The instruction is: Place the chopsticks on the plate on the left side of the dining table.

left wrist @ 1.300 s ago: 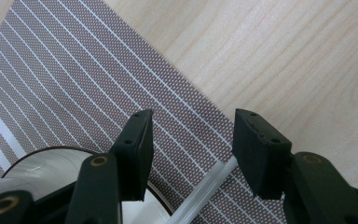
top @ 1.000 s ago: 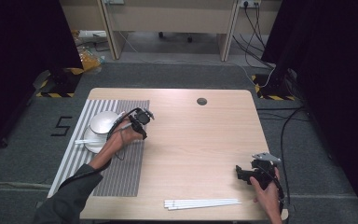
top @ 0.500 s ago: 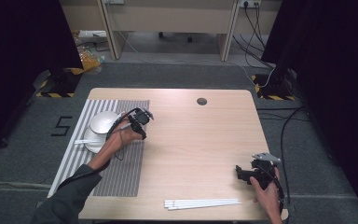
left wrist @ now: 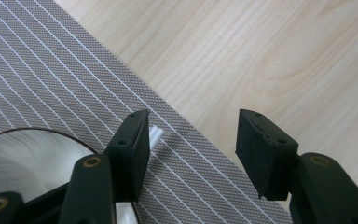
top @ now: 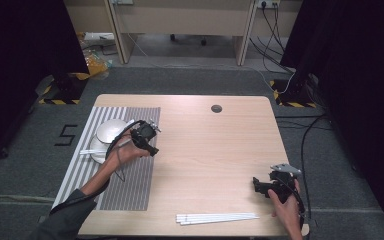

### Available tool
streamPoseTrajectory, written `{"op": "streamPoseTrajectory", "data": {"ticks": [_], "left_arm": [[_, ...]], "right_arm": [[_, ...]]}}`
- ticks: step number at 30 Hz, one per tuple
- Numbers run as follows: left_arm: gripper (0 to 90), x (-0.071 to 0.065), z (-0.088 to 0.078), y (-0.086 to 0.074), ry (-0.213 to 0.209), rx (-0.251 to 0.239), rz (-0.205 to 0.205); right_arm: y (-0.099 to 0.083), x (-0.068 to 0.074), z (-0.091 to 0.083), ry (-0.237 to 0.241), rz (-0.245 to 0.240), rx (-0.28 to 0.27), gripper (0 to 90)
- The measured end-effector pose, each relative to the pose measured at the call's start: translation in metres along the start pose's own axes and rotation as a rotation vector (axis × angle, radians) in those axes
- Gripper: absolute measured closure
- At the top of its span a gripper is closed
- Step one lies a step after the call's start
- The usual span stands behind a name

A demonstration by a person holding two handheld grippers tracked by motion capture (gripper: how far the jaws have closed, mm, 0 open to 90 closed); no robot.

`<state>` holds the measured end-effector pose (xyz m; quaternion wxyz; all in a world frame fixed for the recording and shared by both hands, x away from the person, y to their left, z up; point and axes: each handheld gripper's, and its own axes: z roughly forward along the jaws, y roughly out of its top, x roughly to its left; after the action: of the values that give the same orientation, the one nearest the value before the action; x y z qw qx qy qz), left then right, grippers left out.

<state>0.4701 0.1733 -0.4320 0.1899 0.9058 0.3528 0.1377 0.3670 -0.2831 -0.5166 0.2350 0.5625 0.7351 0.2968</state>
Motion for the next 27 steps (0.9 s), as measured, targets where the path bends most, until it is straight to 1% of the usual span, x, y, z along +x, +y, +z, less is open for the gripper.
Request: {"op": "streamPoseTrajectory", "data": {"ticks": [2, 4, 6, 8, 9, 12, 14, 15, 18, 27], "left_arm": [[43.7, -0.002, -0.003, -0.005, -0.018, -0.03, -0.012], [43.5, -0.006, -0.006, -0.013, -0.037, -0.081, -0.036], [43.2, -0.011, -0.007, -0.019, -0.055, -0.114, -0.044], [42.7, -0.017, -0.006, -0.025, -0.07, -0.133, -0.048], [42.3, -0.021, -0.004, -0.028, -0.076, -0.134, -0.045], [41.1, -0.029, -0.001, -0.036, -0.104, -0.153, -0.053], [40.6, -0.036, -0.001, -0.041, -0.122, -0.189, -0.071], [40.2, -0.039, 0.0, -0.044, -0.129, -0.195, -0.071], [39.4, -0.047, 0.002, -0.05, -0.129, -0.209, -0.071], [35.0, -0.058, 0.003, -0.067, -0.117, -0.251, -0.078]], "right_arm": [[0.0, 0.0, 0.0, 0.0, 0.0, 0.0, 0.6], [0.0, 0.0, 0.0, 0.0, 0.0, 0.0, 0.6], [0.0, 0.0, 0.0, 0.0, 0.0, 0.0, 0.6], [0.0, 0.0, 0.0, 0.0, 0.0, 0.001, 0.6], [0.0, 0.0, 0.0, 0.0, 0.001, 0.001, 0.6], [0.0, 0.0, 0.0, 0.0, 0.001, 0.001, 0.6], [0.0, 0.0, 0.0, 0.0, 0.002, 0.001, 0.6], [0.0, 0.0, 0.0, 0.0, 0.002, 0.001, 0.6], [0.0, 0.0, 0.0, 0.0, 0.002, 0.001, 0.6], [0.0, 0.0, 0.0, 0.0, 0.002, 0.001, 0.6]]}}
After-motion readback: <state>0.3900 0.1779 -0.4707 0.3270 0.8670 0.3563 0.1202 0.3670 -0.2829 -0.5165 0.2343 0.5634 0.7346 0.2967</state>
